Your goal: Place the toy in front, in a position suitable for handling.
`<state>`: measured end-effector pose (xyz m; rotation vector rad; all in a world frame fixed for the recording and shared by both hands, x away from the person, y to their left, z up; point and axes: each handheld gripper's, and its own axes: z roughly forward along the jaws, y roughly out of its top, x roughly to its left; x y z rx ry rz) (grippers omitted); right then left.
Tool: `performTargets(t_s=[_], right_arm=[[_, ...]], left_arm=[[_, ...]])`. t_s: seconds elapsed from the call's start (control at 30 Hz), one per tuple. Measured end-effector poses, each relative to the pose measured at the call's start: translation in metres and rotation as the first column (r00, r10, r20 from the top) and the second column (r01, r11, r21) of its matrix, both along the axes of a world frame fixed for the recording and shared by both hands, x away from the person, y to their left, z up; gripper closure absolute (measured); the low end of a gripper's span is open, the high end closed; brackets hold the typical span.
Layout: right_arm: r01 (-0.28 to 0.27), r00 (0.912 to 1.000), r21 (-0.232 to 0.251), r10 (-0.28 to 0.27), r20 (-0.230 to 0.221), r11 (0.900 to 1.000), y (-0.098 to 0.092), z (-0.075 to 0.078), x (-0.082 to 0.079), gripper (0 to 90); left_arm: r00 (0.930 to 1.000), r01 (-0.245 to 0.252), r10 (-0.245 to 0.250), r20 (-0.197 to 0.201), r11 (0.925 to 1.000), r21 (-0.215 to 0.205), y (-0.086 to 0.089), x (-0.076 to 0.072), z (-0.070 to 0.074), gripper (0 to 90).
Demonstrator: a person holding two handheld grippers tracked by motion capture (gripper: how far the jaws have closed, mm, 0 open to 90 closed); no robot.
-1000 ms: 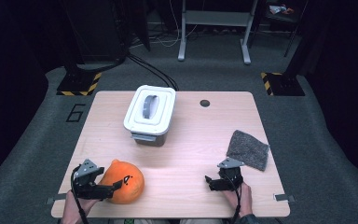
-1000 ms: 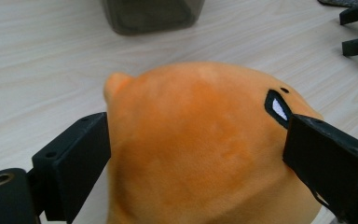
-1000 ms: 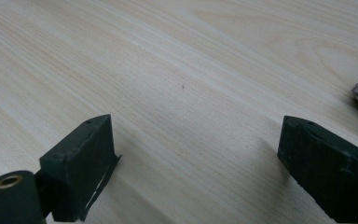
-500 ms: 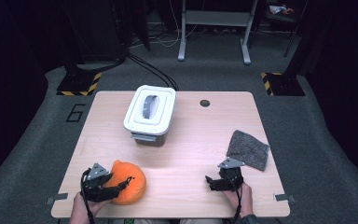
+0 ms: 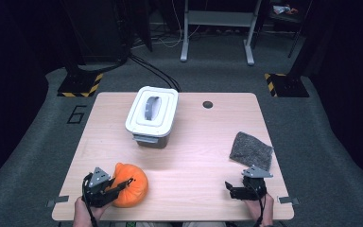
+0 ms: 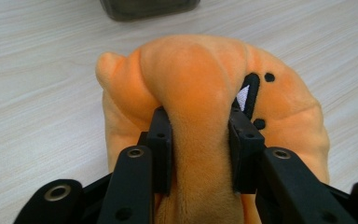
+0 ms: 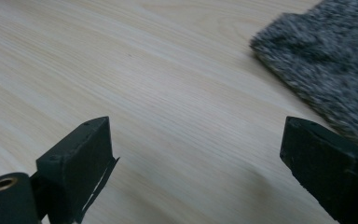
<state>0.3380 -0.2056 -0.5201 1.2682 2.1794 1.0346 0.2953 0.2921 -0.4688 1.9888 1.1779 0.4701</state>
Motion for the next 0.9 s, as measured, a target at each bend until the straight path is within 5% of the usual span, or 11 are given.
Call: performTargets(t_s=[0.23, 0.37, 0.57, 0.9], right_arm=[[-0.002, 0.9998, -0.043, 0.002, -0.019, 0.999, -0.012, -0.006, 0.000, 7.6], [0.004, 0.9996, -0.021, -0.004, -0.027, 1.000, -0.013, -0.007, 0.002, 7.6], [-0.008, 0.9994, -0.055, 0.006, -0.035, 0.998, -0.011, -0.008, 0.003, 9.2], [0.009, 0.9990, -0.039, -0.011, -0.044, 0.999, -0.012, -0.009, 0.004, 10.1]], left_arm=[[0.9998, -0.008, 0.009, 0.018, 0.9996, -0.029, -0.002, -0.004, 0.007, 69.5], [0.9994, -0.003, 0.004, 0.033, 0.9993, -0.037, -0.007, -0.004, 0.010, 69.7], [0.9987, 0.031, -0.030, 0.042, 0.9989, -0.034, -0.021, -0.003, 0.015, 69.9], [0.9931, 0.087, -0.083, 0.083, 0.9951, -0.047, -0.046, 0.006, 0.031, 69.7]])
